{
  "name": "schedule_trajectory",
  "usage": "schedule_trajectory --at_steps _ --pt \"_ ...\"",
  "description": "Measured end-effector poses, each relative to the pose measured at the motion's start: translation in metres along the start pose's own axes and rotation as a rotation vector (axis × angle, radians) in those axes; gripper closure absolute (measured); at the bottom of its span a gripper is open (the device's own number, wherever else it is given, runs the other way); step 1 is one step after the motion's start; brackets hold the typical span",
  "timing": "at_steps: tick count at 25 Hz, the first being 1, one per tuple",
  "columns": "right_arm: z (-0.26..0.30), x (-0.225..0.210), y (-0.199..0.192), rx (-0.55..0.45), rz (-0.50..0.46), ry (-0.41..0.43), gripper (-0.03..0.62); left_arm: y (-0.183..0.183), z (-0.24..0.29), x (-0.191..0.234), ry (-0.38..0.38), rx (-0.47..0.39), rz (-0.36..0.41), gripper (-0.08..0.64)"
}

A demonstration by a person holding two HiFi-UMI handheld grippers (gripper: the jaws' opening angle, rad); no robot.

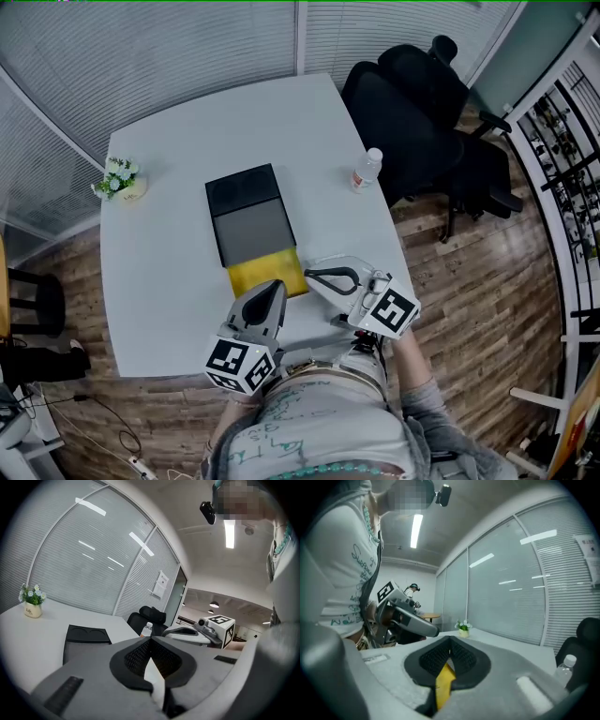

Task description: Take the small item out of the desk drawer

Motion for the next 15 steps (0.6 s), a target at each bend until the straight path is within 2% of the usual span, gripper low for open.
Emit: schedule_trajectory --at_steps 3,8,15 --pt "0.001 0.001 0.014 -0.068 -0.005 -0.041 0.589 0.009 0.0 -0.001 0.006 -0.049 0.024 0.563" --pt "0.003 0.001 0.036 -0.14 0.012 -0.06 0.589 0.034 0.0 -0.009 0.017 -0.116 0.129 0.563" --pt "0.009 0.004 0.048 -0.16 -0.016 -0.046 0.589 0.048 0.001 -0.012 -0.001 -0.171 0.138 0.563"
Point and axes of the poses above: the fingertips, and each gripper's own axes: z forward along the fingers, x to its left, y out of its top, the point moved 6 cm from there along -z, backward along the fingers, and after that the axes turned 4 degrees about -x, right-handed, at the moved point
